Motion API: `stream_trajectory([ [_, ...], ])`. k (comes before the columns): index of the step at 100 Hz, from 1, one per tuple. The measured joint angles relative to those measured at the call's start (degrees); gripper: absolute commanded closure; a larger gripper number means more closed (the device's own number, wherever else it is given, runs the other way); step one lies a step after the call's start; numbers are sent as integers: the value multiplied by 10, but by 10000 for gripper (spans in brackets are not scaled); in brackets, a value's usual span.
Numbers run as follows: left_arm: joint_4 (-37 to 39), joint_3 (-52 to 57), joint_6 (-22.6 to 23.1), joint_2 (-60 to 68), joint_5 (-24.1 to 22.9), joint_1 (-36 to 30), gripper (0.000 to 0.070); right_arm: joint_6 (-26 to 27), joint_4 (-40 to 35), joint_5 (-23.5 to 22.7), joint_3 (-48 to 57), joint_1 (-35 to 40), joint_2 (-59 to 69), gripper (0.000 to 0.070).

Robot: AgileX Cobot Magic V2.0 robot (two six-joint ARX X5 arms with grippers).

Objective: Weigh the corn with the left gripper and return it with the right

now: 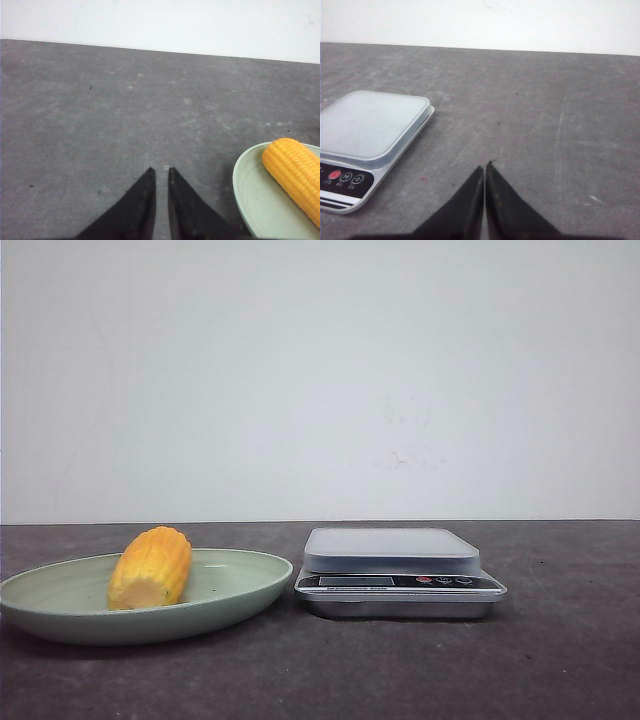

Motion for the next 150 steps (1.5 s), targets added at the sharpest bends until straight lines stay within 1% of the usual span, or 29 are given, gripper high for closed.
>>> stream_trajectory([
  [30, 0, 0, 0, 0, 0, 0, 694, -3, 0, 3, 0, 0, 0, 700],
  [35, 0, 0, 0, 0, 0, 0, 694, -16, -1, 21, 0, 0, 0, 700],
  [47, 0, 0, 0, 0, 0, 0, 694, -55, 1, 88, 0, 0, 0, 700],
  [52, 0, 0, 0, 0, 0, 0, 694, -62, 2, 101, 0, 0, 0, 700],
  [69, 0, 0, 0, 0, 0, 0, 694, -70, 9, 103, 0, -2, 0, 700],
  [76, 0, 0, -5, 0, 2, 0, 694, -46, 27, 86, 0, -2, 0, 700],
  [80, 0, 0, -23, 0, 11, 0, 694, -18, 39, 63, 0, -2, 0, 700],
  [84, 1, 0, -55, 0, 30, 0, 695, 17, 52, 35, 0, -2, 0, 700],
  [99, 4, 0, -213, 0, 100, 0, 694, 154, 113, -78, 0, -2, 0, 700],
  [103, 4, 1, -241, 0, 122, 0, 695, 180, 135, -89, 0, -2, 0, 700],
  [114, 6, 1, -293, 0, 182, 0, 695, 252, 191, -105, 0, 0, 0, 700],
  [121, -2, 6, -342, 0, 216, 0, 694, 289, 193, -132, 16, 0, 0, 700],
  [130, -15, 27, -421, 1, 228, 0, 690, 305, 156, -163, 75, 0, 8, 700],
  [136, -20, 64, -453, 6, 228, 0, 690, 299, 111, -165, 135, 0, 21, 700],
  [144, -23, 138, -459, 23, 228, 0, 690, 264, 36, -160, 228, 0, 57, 700],
  [150, -44, 209, -445, 49, 227, 0, 690, 221, -25, -148, 303, 0, 97, 700],
])
